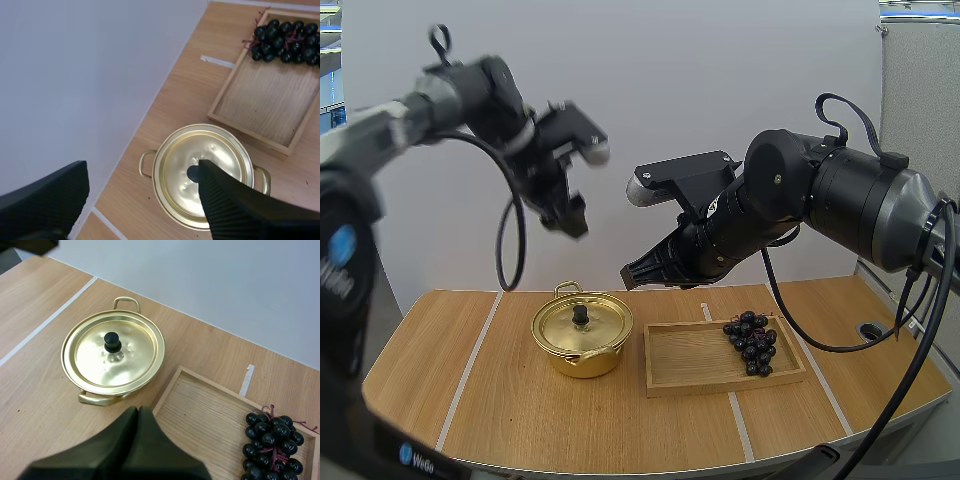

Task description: Open the pot, put the pineapple inside, and close it

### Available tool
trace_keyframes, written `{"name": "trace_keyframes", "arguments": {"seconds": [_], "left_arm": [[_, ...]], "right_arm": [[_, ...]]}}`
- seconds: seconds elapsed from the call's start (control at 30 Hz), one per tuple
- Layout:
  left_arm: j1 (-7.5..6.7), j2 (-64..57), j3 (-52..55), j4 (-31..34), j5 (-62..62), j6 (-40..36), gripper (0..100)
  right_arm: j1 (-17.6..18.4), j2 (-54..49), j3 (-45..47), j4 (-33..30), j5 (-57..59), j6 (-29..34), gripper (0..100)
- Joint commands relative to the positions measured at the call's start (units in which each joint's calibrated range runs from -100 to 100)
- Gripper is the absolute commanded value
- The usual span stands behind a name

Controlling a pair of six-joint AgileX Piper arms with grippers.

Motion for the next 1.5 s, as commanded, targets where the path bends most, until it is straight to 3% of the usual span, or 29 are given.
{"name": "trace_keyframes", "arguments": {"seconds": [0.0, 0.4, 0.5, 0.53, 0.57, 0.63, 0.67, 1.07, 1.47], "left_arm": [[-0.11, -12.8, -2.4, 0.2, 1.2, -4.0, 100], [-0.11, -35.5, -2.4, 1.2, 1.2, -10.3, 100], [-0.11, -39.5, -2.4, 1.2, 1.2, -11.5, 63], [-0.11, -41.2, -2.4, 1.2, 1.2, -12.3, 42], [-0.11, -42.6, -2.4, 1.2, 1.2, -12.9, 27], [-0.11, -44.9, -2.4, 1.2, 1.2, -13.5, 4], [-0.11, -46.3, -2.4, 1.2, 1.2, -14.3, 0], [-0.11, -59.4, 6.8, -1.4, 1.2, -18.3, 0], [-0.11, -69.9, 14.9, -1.4, -16.2, -30.1, 0]], "right_arm": [[-0.2, -3.1, -0.9, 0.1, -0.3, -0.4, 0], [-0.2, -11.4, -1.0, 0.1, -1.5, -0.4, 0], [-0.2, -12.9, -1.0, 0.1, -2.2, -0.4, 0], [-0.2, -13.5, -1.0, 0.1, -2.2, -0.4, 0], [-0.2, -13.9, -1.0, 0.1, -2.2, -0.4, 0], [-0.2, -14.6, -1.0, 0.1, -1.4, -0.4, 0], [-0.2, -14.8, -1.0, 0.1, -0.9, -0.4, 0], [-0.2, -21.2, -1.0, 2.0, -0.4, -0.3, 0], [-1.6, -39.0, -1.0, 1.6, -5.6, -0.3, 0]]}}
